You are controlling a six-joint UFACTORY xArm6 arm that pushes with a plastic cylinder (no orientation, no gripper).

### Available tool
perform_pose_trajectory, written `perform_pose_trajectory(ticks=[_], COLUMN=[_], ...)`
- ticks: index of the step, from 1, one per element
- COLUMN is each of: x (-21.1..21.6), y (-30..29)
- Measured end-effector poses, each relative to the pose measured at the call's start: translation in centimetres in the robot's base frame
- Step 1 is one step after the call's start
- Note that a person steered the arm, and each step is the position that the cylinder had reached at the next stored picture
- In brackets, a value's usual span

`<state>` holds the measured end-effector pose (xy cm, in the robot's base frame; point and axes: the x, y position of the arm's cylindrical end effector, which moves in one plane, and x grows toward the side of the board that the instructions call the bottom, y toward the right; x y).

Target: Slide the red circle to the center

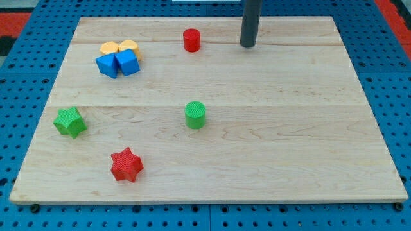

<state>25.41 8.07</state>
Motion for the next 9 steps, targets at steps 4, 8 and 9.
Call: perform_pose_trajectory(ticks=[4, 8, 9], x=[-1.7, 6.9, 8.8], y=[-10.1, -12.2, -13.2])
